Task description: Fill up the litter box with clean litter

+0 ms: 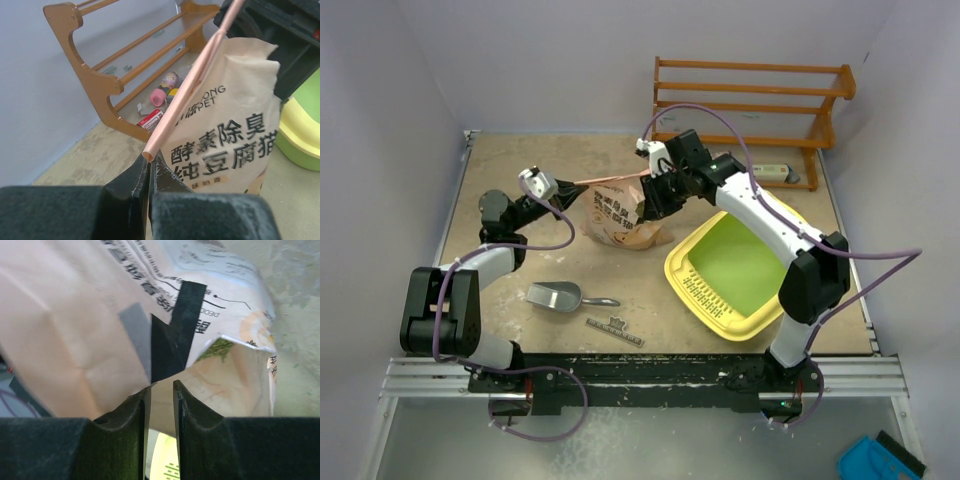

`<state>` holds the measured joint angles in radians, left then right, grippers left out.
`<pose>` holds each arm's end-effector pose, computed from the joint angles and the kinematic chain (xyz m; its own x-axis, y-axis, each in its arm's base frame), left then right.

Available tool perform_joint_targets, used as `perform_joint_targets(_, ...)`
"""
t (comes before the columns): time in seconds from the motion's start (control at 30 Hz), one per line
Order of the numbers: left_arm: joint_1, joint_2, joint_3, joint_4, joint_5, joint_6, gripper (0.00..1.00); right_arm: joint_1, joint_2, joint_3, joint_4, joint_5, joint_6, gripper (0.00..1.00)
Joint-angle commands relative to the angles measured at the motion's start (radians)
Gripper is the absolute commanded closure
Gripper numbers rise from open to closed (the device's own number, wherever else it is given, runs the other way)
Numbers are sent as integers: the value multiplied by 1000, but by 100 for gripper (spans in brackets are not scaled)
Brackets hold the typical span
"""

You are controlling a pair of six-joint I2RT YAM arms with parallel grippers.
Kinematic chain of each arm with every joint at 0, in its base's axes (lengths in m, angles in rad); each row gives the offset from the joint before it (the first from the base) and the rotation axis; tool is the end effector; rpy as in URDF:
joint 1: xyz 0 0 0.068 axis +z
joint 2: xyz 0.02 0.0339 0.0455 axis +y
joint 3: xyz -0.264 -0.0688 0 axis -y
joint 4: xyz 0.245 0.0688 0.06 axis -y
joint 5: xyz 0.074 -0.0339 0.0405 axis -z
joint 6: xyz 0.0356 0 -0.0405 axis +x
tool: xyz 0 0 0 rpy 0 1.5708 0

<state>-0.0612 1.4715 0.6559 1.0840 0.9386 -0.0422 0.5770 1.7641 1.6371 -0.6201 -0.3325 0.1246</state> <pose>0.2948 -0.0468 0.2641 0.2302 -0.0391 -0.9724 0.8230 0.5411 0.1731 0.3292 0.2281 0.3279 -0.6541 -0.2856 -0.7004 -0.6400 0.7025 0.3113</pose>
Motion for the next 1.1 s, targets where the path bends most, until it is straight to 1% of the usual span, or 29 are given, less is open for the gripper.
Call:
perform_joint_targets(0.0,-9,-33,19,102,3,-17,100,26,25,111,-210,-108,-84,73)
perform_joint_targets(0.07,-9,-32,19,102,1,-19,100,29,27,115,-246,-111,-93,73)
perform_joint_targets(0.27,-12,-31,20,103,0,-23,100,29,10,125,-259,-136,-91,73)
perform_joint_targets(0.37,-14,-30,21,109,2,-29,100,29,-27,119,-222,-78,-91,72)
perform_joint_targets(0.47,-14,-40,16,118,-12,-33,100,28,-104,66,-122,-14,-55,69)
perform_joint_targets(0.5,-14,-47,13,119,-27,-37,97,29,-135,49,-78,3,-34,69)
perform_joint_targets(0.53,-14,-56,6,122,-41,-40,89,28,-163,40,-53,24,-27,68)
perform_joint_targets(0.63,-14,-103,-4,105,-110,-52,74,29,-246,21,-14,104,-31,64)
perform_joint_targets(0.67,-14,-134,-2,80,-137,-58,70,29,-272,13,-1,111,-36,63)
perform_joint_targets(0.73,-14,-185,8,4,-200,-84,67,28,-321,-4,23,96,-45,60)
perform_joint_targets(0.77,-14,-215,18,-63,-227,-97,65,30,-344,-16,34,82,-48,60)
perform_joint_targets(0.8,-14,-246,26,-114,-252,-115,63,32,-364,-30,41,60,-46,58)
perform_joint_targets(0.83,-14,-279,38,-172,-287,-148,57,36,-386,-44,43,37,-45,57)
perform_joint_targets(0.9,-14,-347,77,-333,-357,-220,49,54,-408,-83,43,8,-46,54)
perform_joint_targets(1.0,-12,-436,164,-624,-385,-235,41,126,-413,-130,27,25,-59,51)
perform_joint_targets(1.07,-10,-481,209,-778,-398,-215,38,199,-403,-163,18,65,-68,50)
